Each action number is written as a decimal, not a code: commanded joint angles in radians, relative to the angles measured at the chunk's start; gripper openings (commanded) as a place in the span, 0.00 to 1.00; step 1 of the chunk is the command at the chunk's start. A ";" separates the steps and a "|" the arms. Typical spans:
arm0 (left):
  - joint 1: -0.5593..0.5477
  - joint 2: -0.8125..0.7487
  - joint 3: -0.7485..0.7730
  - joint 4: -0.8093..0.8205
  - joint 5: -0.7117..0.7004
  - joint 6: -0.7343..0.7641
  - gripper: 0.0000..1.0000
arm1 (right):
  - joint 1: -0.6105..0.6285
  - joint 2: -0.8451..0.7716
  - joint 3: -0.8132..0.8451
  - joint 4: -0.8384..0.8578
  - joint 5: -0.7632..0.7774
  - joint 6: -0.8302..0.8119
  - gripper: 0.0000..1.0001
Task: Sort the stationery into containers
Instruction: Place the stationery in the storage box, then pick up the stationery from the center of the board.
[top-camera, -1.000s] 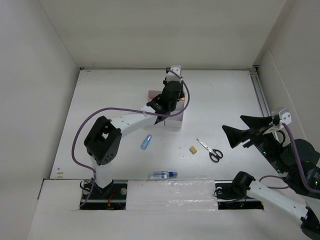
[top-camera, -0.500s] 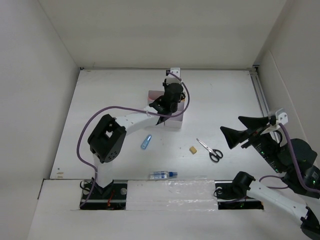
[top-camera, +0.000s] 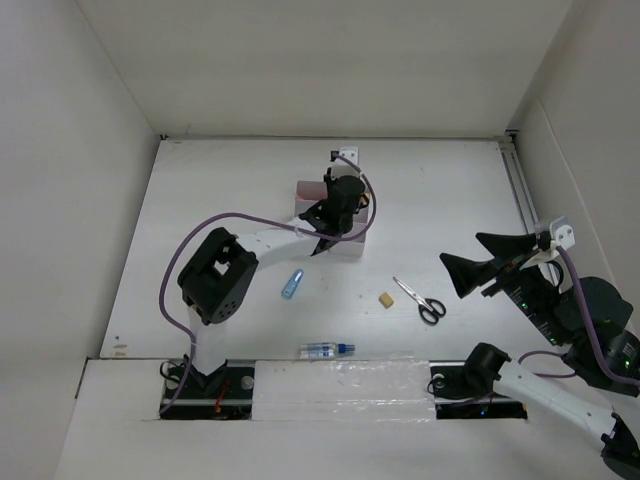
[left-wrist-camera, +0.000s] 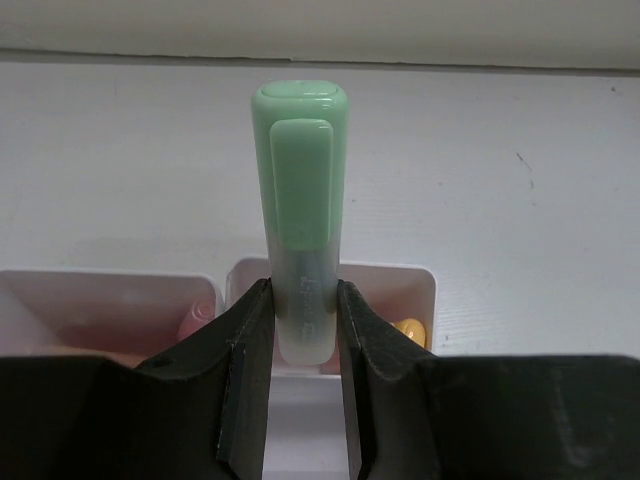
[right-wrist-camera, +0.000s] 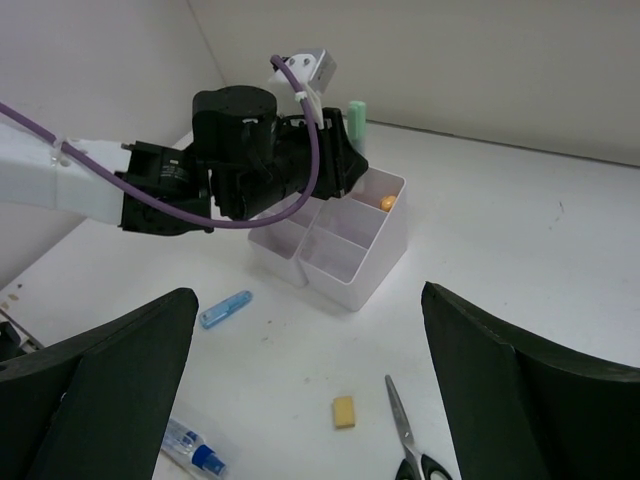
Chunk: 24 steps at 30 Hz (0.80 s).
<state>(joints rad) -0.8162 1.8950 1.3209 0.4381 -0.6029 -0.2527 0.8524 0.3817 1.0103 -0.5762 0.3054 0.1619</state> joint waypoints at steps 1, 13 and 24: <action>0.002 -0.002 -0.017 0.073 -0.014 -0.014 0.05 | 0.007 0.008 -0.004 0.021 -0.009 0.002 1.00; -0.026 -0.057 -0.083 0.133 -0.032 -0.016 0.53 | 0.007 -0.001 -0.004 0.012 -0.029 0.002 1.00; -0.144 -0.267 -0.092 0.004 -0.277 0.010 1.00 | 0.007 -0.001 -0.004 0.030 -0.038 -0.007 1.00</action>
<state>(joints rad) -0.9176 1.7588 1.1969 0.4858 -0.7517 -0.2588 0.8524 0.3817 1.0103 -0.5762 0.2783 0.1616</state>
